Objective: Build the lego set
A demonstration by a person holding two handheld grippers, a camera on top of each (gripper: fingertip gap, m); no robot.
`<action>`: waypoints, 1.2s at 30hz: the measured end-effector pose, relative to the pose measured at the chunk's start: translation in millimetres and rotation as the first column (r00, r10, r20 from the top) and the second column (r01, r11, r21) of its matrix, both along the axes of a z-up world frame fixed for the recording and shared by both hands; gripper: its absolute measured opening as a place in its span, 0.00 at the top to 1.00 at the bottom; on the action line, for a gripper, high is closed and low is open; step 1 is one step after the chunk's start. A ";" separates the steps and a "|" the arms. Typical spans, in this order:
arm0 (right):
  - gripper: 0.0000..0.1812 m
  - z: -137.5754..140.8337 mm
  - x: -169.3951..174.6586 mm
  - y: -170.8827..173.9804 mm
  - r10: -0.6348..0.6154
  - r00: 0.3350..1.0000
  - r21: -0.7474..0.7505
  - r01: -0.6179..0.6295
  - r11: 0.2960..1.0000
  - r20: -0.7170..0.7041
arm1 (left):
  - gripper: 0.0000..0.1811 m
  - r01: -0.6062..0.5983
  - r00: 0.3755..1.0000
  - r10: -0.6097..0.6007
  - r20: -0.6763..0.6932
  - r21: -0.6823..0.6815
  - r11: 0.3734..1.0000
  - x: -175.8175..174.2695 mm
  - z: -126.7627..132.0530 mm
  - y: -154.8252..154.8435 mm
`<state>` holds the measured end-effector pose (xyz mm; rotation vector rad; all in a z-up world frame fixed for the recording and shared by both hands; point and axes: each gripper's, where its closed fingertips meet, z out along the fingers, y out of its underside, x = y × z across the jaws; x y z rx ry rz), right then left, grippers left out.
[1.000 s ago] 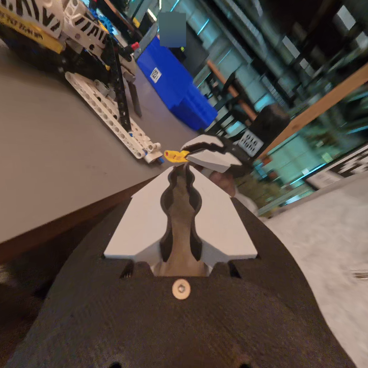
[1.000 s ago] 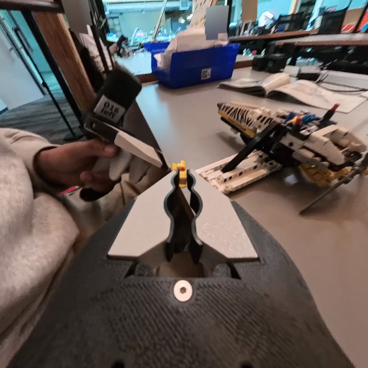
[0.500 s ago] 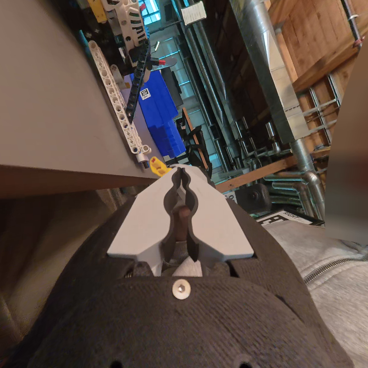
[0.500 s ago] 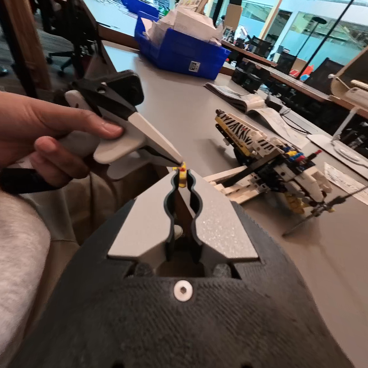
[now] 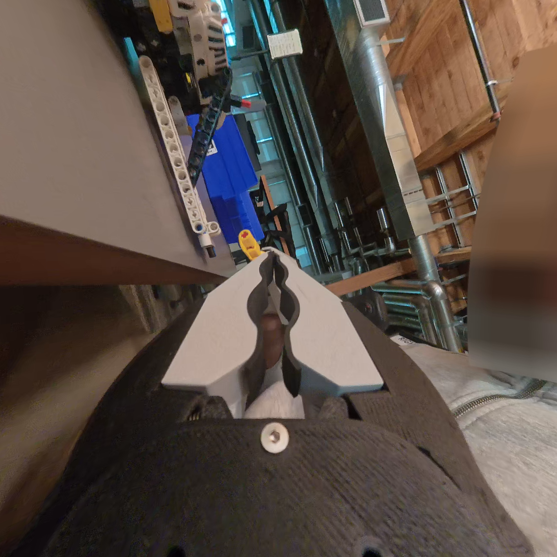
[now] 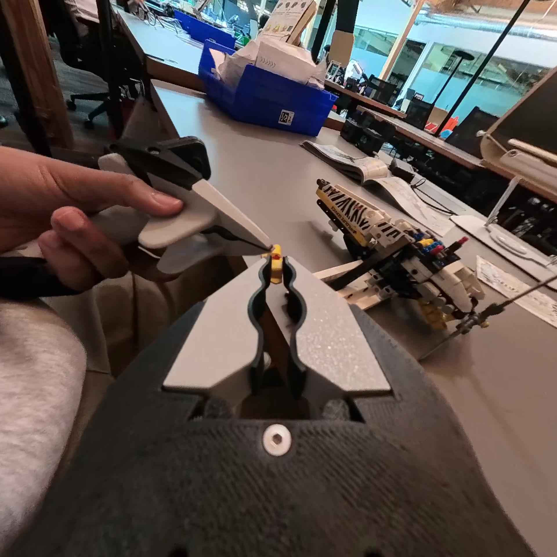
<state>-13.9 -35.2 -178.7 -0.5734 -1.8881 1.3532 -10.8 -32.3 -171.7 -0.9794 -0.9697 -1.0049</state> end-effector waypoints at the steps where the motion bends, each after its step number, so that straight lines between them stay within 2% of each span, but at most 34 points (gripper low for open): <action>1: 0.97 -1.2 -0.1 -0.5 -0.006 1.000 0.013 0.006 1.000 -0.006 | 1.00 -0.018 1.000 0.018 0.002 -0.003 1.000 -2.8 -0.4 -2.6; 3: 0.97 -3.6 -0.1 -1.3 -0.023 1.000 0.033 0.024 0.999 -0.010 | 1.00 -0.034 0.999 0.034 -0.006 -0.003 0.999 -5.7 1.1 -7.1; 6: 0.97 -2.1 1.5 -4.0 -0.044 0.999 0.027 0.045 0.999 -0.020 | 1.00 0.015 1.000 -0.014 -0.020 0.025 1.000 0.1 7.0 -6.5; 9: 0.97 2.4 3.4 -7.3 -0.044 0.999 -0.009 0.044 0.999 -0.016 | 1.00 -0.014 0.998 0.015 -0.064 0.020 1.000 -1.0 10.6 -9.8; 11: 0.97 7.1 3.5 -6.1 -0.050 0.999 -0.031 0.050 0.998 -0.021 | 1.00 -0.049 0.989 0.047 -0.143 -0.014 0.999 -2.9 12.7 -13.7; 13: 0.97 13.4 4.4 -4.0 -0.054 0.998 -0.051 0.051 0.997 -0.039 | 1.00 -0.096 0.956 0.066 -0.285 -0.093 0.991 -1.6 13.3 -15.3; 17: 0.97 17.5 4.0 -0.7 -0.059 0.998 -0.083 0.056 0.995 -0.030 | 0.99 -0.174 0.848 0.033 -0.529 -0.219 0.960 4.4 17.2 -14.4; 18: 0.97 18.5 4.0 -0.2 -0.060 0.998 -0.095 0.057 0.994 -0.027 | 0.92 -0.201 0.818 0.028 -0.574 -0.241 0.950 4.0 18.1 -15.0; 20: 0.97 20.8 4.4 0.7 -0.059 0.998 -0.122 0.056 0.991 -0.021 | 0.72 -0.270 0.753 0.012 -0.658 -0.291 0.918 1.4 17.2 -17.0; 22: 0.97 23.6 5.0 1.5 -0.056 0.998 -0.150 0.053 0.987 -0.015 | 0.56 -0.372 0.648 -0.033 -0.761 -0.354 0.858 -3.0 13.8 -20.6; 23: 0.97 24.9 5.3 1.8 -0.053 0.999 -0.165 0.051 0.985 -0.011 | 0.53 -0.424 0.583 -0.073 -0.809 -0.380 0.822 -5.2 12.0 -22.9; 25: 0.97 26.9 5.8 2.7 -0.044 0.999 -0.201 0.044 0.979 0.006 | 0.56 -0.497 0.469 -0.171 -0.867 -0.419 0.760 -6.7 7.6 -26.2; 26: 0.97 28.4 6.0 3.2 -0.038 0.999 -0.222 0.040 0.974 0.012 | 0.67 -0.498 0.454 -0.181 -0.873 -0.416 0.761 -4.7 8.7 -26.6; 27: 0.97 30.5 6.6 3.7 -0.033 0.999 -0.242 0.034 0.970 0.009 | 0.83 -0.455 0.477 -0.145 -0.867 -0.385 0.803 0.9 14.3 -25.0; 28: 0.97 33.0 7.3 3.9 -0.029 1.000 -0.257 0.027 0.966 -0.005 | 0.91 -0.387 0.555 -0.075 -0.828 -0.337 0.858 5.5 22.7 -23.5; 30: 0.97 37.5 8.1 5.2 -0.039 0.998 -0.261 0.026 0.965 -0.043 | 0.97 -0.189 0.760 -0.004 -0.650 -0.227 0.955 14.6 34.6 -18.3; 31: 0.97 40.0 9.2 5.1 -0.041 0.997 -0.255 0.022 0.967 -0.069 | 0.98 -0.082 0.829 -0.030 -0.558 -0.175 0.981 20.7 37.0 -14.1; 33: 0.97 44.9 10.7 5.9 -0.061 0.991 -0.237 0.030 0.971 -0.123 | 0.97 0.039 0.902 -0.075 -0.424 -0.093 0.995 27.8 38.5 -7.7; 36: 0.97 50.5 13.0 5.8 -0.091 0.976 -0.200 0.050 0.978 -0.198 | 0.97 0.013 0.949 -0.033 -0.315 -0.065 0.998 20.0 34.2 -4.0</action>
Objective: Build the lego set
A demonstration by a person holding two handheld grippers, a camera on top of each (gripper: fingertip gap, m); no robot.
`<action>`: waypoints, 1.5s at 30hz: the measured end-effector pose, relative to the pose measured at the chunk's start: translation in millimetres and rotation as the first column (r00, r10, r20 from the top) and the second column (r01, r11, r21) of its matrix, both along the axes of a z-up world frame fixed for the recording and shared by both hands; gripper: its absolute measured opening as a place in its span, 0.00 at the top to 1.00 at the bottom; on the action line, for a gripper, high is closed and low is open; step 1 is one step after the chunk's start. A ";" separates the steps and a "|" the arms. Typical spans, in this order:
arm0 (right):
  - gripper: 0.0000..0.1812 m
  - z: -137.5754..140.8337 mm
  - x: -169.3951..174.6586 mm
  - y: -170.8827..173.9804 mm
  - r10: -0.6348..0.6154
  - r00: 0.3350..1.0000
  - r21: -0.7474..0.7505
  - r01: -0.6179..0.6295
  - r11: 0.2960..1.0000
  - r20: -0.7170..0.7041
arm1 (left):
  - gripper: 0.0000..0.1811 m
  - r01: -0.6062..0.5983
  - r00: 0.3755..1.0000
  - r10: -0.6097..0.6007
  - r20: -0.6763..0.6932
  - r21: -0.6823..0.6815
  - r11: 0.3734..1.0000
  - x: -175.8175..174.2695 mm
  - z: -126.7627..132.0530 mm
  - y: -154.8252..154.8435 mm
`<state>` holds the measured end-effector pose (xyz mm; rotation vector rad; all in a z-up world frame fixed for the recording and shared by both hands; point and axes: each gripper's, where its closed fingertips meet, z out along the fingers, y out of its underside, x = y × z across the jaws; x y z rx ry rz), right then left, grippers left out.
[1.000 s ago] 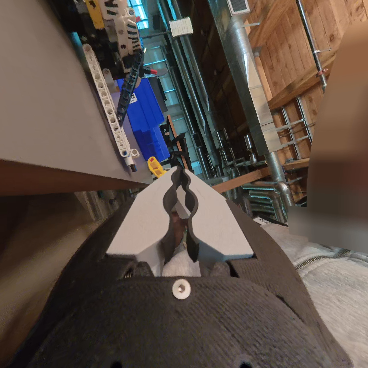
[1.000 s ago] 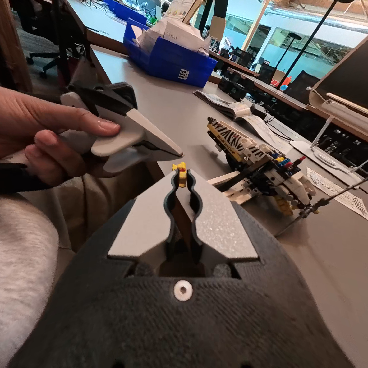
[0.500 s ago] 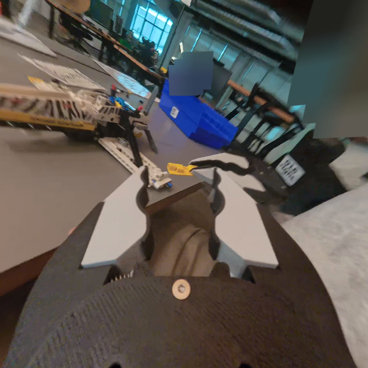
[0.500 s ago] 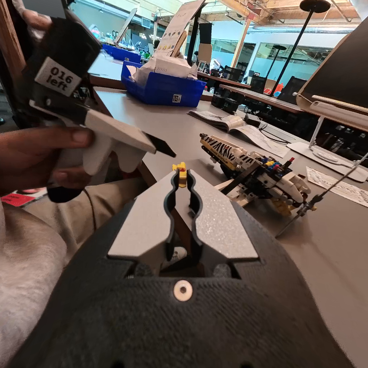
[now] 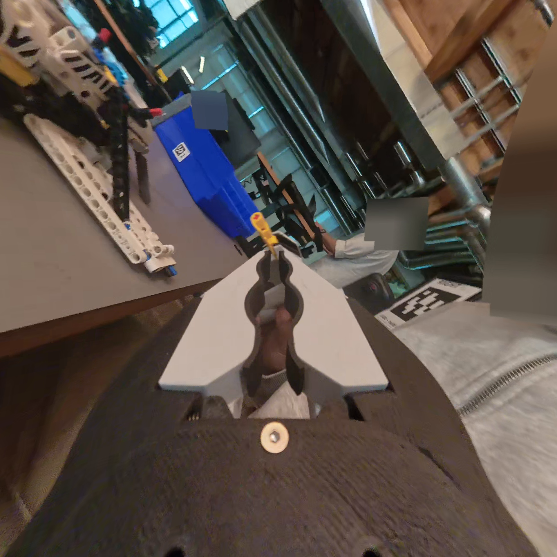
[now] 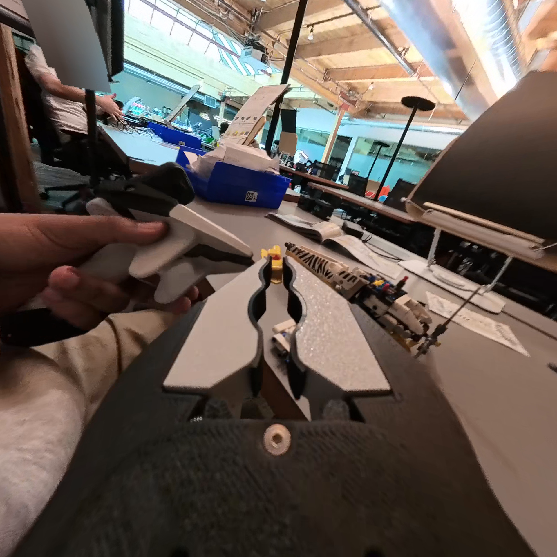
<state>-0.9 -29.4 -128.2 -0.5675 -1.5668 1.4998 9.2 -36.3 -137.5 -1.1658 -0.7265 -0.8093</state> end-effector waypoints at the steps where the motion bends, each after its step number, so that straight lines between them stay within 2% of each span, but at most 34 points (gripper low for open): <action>1: 0.97 0.6 0.2 -0.2 -0.012 1.000 0.018 0.013 1.000 -0.018 | 0.96 -0.007 1.000 0.007 0.011 -0.014 1.000 -1.5 -3.1 1.8; 4: 0.97 -1.4 -0.4 -2.8 -0.032 0.998 0.082 0.036 0.996 -0.048 | 0.85 -0.026 0.999 0.028 0.036 -0.058 0.998 -5.5 -10.1 6.2; 5: 0.97 -1.6 -0.4 -3.7 -0.035 0.998 0.098 0.040 0.994 -0.058 | 0.84 -0.036 0.998 0.039 0.039 -0.073 0.997 -7.2 -12.0 7.0; 8: 0.97 -4.5 -2.2 -5.5 -0.042 0.997 0.135 0.051 0.990 -0.067 | 0.98 -0.064 0.997 0.066 0.045 -0.037 0.997 -12.4 -6.7 4.0; 12: 0.98 -7.1 -2.2 -7.8 -0.010 0.998 0.120 0.018 0.993 -0.067 | 1.00 -0.059 0.994 0.059 0.089 -0.002 0.998 -15.8 -5.5 2.5; 16: 1.00 -8.5 -1.9 -7.9 0.033 0.999 0.055 -0.032 0.998 -0.028 | 1.00 -0.035 0.987 0.024 0.159 0.065 0.997 -17.1 -5.5 2.3; 21: 1.00 -7.6 -2.5 -7.1 0.110 0.993 -0.063 -0.107 0.992 0.049 | 1.00 -0.020 0.992 0.011 0.123 0.077 0.997 -17.8 -3.7 2.0; 28: 1.00 -8.8 -6.9 -4.0 0.320 0.923 -0.363 -0.230 0.903 0.212 | 1.00 -0.023 0.999 0.021 0.050 0.035 0.999 -20.3 -6.8 3.4; 32: 1.00 -21.4 -15.1 0.5 0.344 0.888 -0.417 -0.200 0.887 0.305 | 1.00 -0.036 0.999 0.033 -0.029 -0.108 0.994 -26.3 -18.3 6.8; 33: 1.00 -25.0 -17.0 2.1 0.331 0.887 -0.413 -0.183 0.892 0.323 | 1.00 -0.035 0.998 0.027 -0.060 -0.145 0.989 -27.4 -20.6 8.1; 35: 0.90 -31.8 -22.8 6.8 0.277 0.895 -0.397 -0.126 0.909 0.350 | 1.00 -0.045 0.991 0.020 -0.133 -0.190 0.981 -30.0 -21.1 9.2; 38: 0.91 -37.4 -23.0 4.5 0.229 0.902 -0.342 -0.099 0.935 0.366 | 1.00 -0.051 0.969 -0.019 -0.245 -0.276 0.960 -30.8 -23.5 12.5; 42: 0.84 -37.4 -17.3 0.7 0.118 0.932 -0.236 -0.036 0.971 0.343 | 1.00 -0.109 0.879 -0.099 -0.466 -0.399 0.911 -28.7 -24.3 16.6; 45: 0.77 -41.6 -11.7 -1.0 0.009 0.953 -0.195 0.053 0.979 0.303 | 1.00 -0.135 0.833 -0.099 -0.544 -0.373 0.918 -24.9 -13.8 21.0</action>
